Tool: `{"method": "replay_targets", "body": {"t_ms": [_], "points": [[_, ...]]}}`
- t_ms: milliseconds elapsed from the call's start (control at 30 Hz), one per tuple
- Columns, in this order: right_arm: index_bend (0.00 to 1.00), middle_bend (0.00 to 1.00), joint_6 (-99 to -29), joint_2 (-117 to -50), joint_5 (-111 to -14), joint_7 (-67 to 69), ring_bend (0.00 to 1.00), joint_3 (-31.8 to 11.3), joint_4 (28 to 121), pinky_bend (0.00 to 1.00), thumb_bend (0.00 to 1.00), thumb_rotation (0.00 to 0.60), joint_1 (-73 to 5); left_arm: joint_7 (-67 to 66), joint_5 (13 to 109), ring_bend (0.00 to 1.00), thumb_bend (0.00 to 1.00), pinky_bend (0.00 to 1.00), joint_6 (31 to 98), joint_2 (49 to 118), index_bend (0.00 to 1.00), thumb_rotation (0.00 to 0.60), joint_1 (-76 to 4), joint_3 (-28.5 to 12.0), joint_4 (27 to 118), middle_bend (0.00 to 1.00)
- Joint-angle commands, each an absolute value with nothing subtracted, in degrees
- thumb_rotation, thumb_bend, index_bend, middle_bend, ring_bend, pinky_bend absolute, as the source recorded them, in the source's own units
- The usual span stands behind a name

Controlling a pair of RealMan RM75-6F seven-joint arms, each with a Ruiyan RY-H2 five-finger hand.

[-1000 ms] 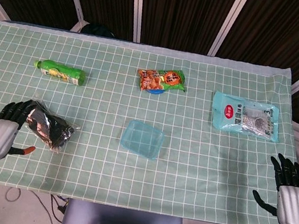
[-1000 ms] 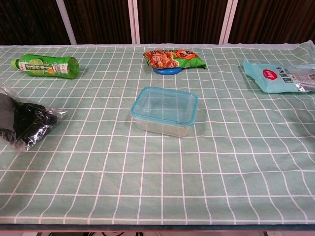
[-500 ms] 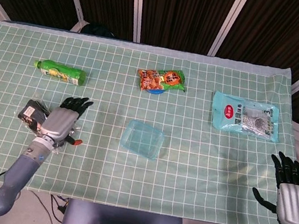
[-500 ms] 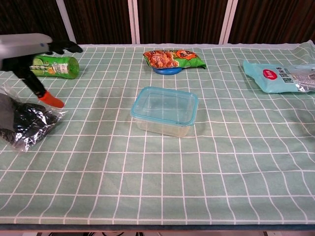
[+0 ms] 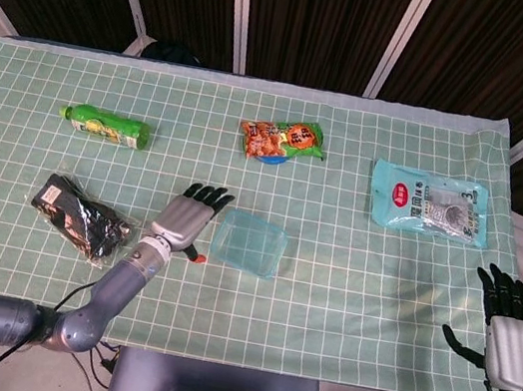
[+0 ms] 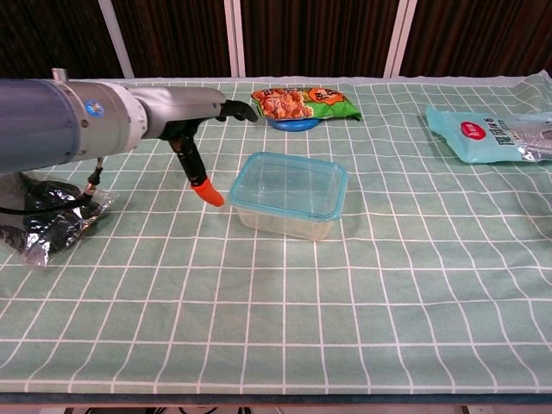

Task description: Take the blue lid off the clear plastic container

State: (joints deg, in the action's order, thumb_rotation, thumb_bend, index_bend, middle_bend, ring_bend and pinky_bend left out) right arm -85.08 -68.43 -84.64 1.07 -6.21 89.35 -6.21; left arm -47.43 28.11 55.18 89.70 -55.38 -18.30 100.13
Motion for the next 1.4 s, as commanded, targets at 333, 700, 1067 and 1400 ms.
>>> {"method": "replay_targets", "body": {"t_ms": [333, 700, 1067, 1400], "points": [[0.00, 0.00, -83.9, -68.2, -83.2, 1.2, 0.00, -6.4, 90.0, 0.00, 0.32, 0.600, -6.4, -47.9, 20.3, 0.00, 0.00, 0.00, 51.3, 95.2, 0.00, 0.600, -64.9, -18.0, 93.0, 0.00], [0.00, 0.00, -83.5, -68.0, -82.6, 1.2, 0.00, -6.5, 90.5, 0.00, 0.32, 0.600, -6.4, -47.8, 16.7, 0.08, 0.00, 0.20, 46.9, 99.0, 0.03, 0.600, -70.4, -16.8, 84.7, 0.05], [0.00, 0.00, -82.9, -67.3, -82.5, 0.6, 0.00, -6.2, 92.1, 0.00, 0.32, 0.600, -6.5, -40.4, 30.3, 0.35, 0.11, 0.44, 45.1, 101.0, 0.30, 0.600, -69.8, -15.2, 80.6, 0.34], [0.00, 0.00, -82.1, -69.8, -87.6, -6.2, 0.00, -4.0, 97.7, 0.00, 0.32, 0.600, -8.1, -27.1, 45.5, 0.35, 0.11, 0.44, 30.4, 96.7, 0.31, 0.600, -68.7, -16.4, 80.0, 0.34]]}}
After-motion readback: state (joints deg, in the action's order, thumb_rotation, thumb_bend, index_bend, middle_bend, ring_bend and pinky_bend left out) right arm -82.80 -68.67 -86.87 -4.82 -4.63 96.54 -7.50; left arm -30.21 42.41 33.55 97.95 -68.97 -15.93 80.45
